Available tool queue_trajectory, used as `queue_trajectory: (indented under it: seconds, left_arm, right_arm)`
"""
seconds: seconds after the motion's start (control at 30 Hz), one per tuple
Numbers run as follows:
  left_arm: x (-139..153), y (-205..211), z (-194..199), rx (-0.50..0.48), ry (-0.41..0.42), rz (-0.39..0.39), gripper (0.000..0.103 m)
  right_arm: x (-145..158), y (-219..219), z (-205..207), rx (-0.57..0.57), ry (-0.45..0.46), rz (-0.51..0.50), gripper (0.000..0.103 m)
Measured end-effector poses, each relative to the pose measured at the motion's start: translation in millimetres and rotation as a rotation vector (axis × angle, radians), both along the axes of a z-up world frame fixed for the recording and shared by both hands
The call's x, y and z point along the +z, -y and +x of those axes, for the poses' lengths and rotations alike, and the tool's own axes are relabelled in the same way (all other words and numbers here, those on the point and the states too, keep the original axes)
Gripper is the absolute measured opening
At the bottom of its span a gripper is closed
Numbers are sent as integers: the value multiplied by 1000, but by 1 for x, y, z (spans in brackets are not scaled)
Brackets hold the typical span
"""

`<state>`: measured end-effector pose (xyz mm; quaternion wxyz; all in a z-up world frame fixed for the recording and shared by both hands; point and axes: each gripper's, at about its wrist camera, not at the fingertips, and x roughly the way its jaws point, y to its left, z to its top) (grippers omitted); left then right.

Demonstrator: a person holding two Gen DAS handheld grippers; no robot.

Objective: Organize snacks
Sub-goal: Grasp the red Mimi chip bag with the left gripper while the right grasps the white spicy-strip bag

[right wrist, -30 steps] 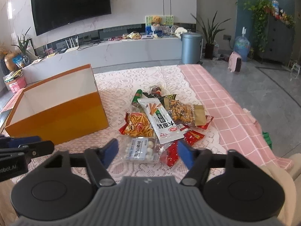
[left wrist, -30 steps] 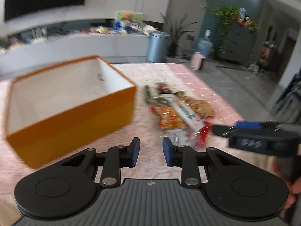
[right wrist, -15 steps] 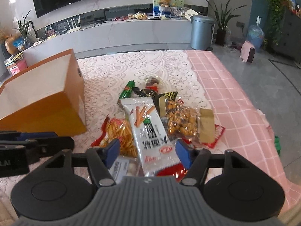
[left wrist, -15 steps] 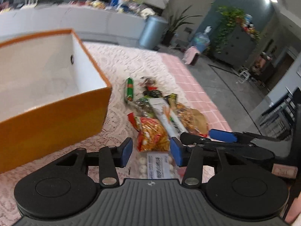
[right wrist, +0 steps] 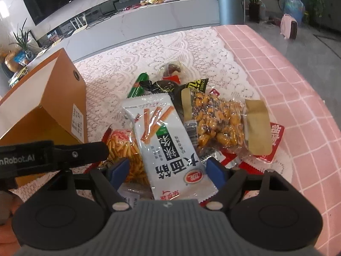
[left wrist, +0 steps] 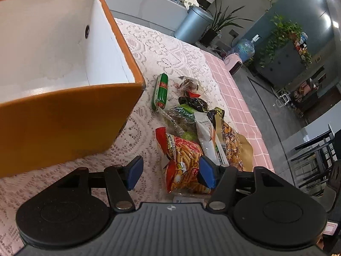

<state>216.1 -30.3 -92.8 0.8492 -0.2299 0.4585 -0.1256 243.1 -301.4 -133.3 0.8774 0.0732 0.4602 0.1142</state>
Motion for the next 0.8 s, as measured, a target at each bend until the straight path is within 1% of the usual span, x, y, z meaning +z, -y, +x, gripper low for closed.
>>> queue_trajectory:
  seconds: [0.1,0.27,0.3,0.33,0.37,0.4,0.43,0.47,0.53,0.57,0.6,0.63,0.67,0.7,0.8]
  left_arm:
    - [-6,-3,2,15,-33,5,72]
    - [-13,-4,2,1,-66,-21,71]
    - [-15,-3,2,5,-76,-27,71]
    - [-16,-3,2,6,-81,-38,71]
    - [-18,-3,2,6,-86,-50,71]
    - [-19,-3,3,4,-93,-63,71]
    - [-20,-2,4,4,-97,-73,70]
    - [-20,-2,4,2,-96,-78,66]
    - [-19,-2,4,-3,-89,-77,62]
    - [-18,-3,4,-6,-90,-83,56]
    - [-18,-4,3,-5,-91,-94,52]
    - [-18,-5,3,-5,-91,-107,41]
    - [-18,-6,2,-10,-91,-121,34]
    - [-17,-6,2,-12,-92,-127,34]
    - [-11,-2,-2,-14,-70,-86,28]
  right_arm:
    - [-1,1,1,-13,-4,7,83]
    - [-2,-3,2,-2,0,-20,83]
    - [-3,-4,2,3,1,-29,82]
    - [-3,-5,2,5,4,-36,77]
    - [-2,-5,1,1,8,-43,74]
    - [-2,-4,0,-3,11,-43,67]
    - [-2,-2,0,-11,12,-41,64]
    - [-1,-1,0,-16,13,-35,63]
    - [-1,2,-1,-24,13,-26,60]
    - [-1,2,-1,-26,14,-25,59]
    - [-1,3,-1,-28,14,-23,58]
    - [-1,3,-2,-28,15,-21,57]
    - [0,4,-3,-29,17,-17,56]
    - [0,5,-4,-31,17,-10,55]
    - [1,8,-6,-38,11,7,52]
